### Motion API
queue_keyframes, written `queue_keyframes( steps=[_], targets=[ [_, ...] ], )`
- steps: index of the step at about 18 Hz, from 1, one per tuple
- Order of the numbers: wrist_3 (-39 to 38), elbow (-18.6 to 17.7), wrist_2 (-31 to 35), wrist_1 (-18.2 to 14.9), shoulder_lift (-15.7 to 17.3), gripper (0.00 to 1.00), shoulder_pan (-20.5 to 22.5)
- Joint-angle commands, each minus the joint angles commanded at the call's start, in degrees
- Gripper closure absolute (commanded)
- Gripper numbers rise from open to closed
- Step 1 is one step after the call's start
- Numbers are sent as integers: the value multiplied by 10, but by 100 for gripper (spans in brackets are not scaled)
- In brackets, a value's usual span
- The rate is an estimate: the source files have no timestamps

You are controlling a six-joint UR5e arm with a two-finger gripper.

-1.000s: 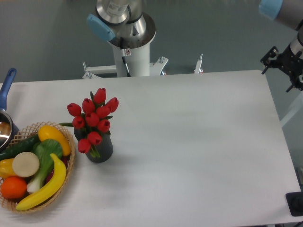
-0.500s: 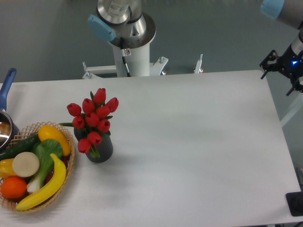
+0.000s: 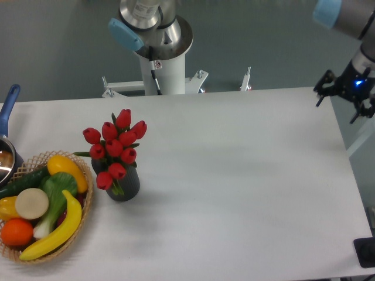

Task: Pick up the flowers from the vase
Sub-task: 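Move the open gripper toward the red tulips in the grey vase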

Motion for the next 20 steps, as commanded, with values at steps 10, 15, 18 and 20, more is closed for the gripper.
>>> queue_keyframes(
  steps=[10,15,18,20],
  targets=[
    [-3,-207,-234,80,158,0,-31],
    [-9,-237,-263,77,180,0,-86],
    [-11,-255,-283,78,190,0,-103],
    [-10,-273,-340,80,190,0,-105]
  ],
)
